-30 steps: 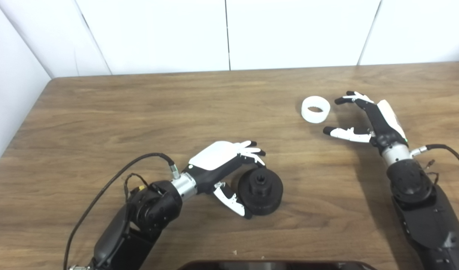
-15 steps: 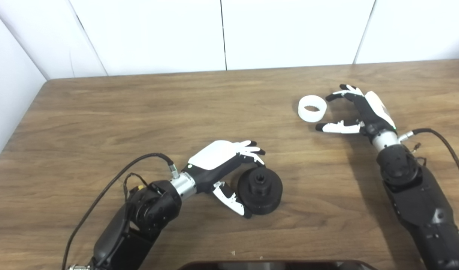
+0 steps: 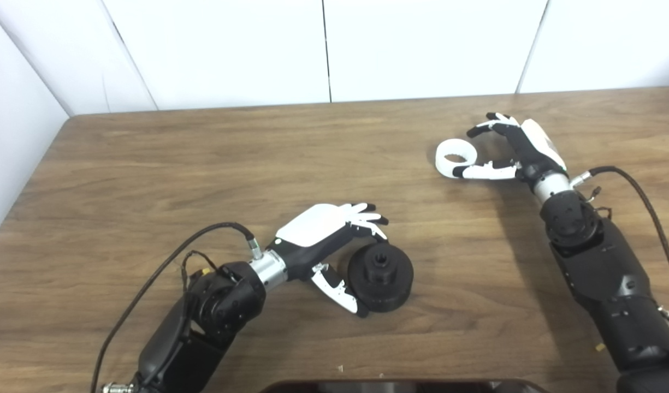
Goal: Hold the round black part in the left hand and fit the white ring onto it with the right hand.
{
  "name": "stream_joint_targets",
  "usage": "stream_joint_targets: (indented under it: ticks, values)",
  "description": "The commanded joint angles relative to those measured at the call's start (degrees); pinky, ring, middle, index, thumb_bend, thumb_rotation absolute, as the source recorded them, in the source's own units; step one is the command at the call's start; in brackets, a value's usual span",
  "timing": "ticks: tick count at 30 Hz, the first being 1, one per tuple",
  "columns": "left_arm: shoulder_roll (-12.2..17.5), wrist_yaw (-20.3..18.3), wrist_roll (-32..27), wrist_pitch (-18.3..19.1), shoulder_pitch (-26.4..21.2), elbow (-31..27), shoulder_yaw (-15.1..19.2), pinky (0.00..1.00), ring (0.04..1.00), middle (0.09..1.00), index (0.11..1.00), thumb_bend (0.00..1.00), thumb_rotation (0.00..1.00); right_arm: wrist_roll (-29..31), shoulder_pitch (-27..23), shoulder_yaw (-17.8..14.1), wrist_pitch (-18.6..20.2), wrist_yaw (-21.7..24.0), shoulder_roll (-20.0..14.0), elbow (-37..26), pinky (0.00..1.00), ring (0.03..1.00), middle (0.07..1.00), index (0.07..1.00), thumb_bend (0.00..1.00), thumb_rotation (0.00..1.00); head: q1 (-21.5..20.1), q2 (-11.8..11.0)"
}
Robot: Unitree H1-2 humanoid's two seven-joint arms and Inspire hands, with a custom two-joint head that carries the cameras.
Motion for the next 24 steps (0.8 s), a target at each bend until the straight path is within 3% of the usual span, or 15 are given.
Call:
stream_joint_targets:
  ticks: [1, 24]
  values:
    - [0.1, 1.1, 1.0, -0.4, -1.4, 0.5, 0.1, 0.97, 0.982, 0.912, 0.659, 0.90, 0.25, -0.1, -4.4, 0.1, -2.8, -0.7, -0.6, -0.7, 1.00, 1.000, 0.941, 0.709, 0.89, 0.38, 0.0, 0.0]
    - [-0.8, 0.4, 1.7, 1.1, -1.0, -1.0, -0.2, 0.93, 0.984, 0.912, 0.662, 0.90, 0.26, -0.7, -7.0, 3.3, -3.8, 2.2, -1.2, 1.0, 1.00, 1.000, 0.929, 0.700, 0.89, 0.32, 0.3, 0.3]
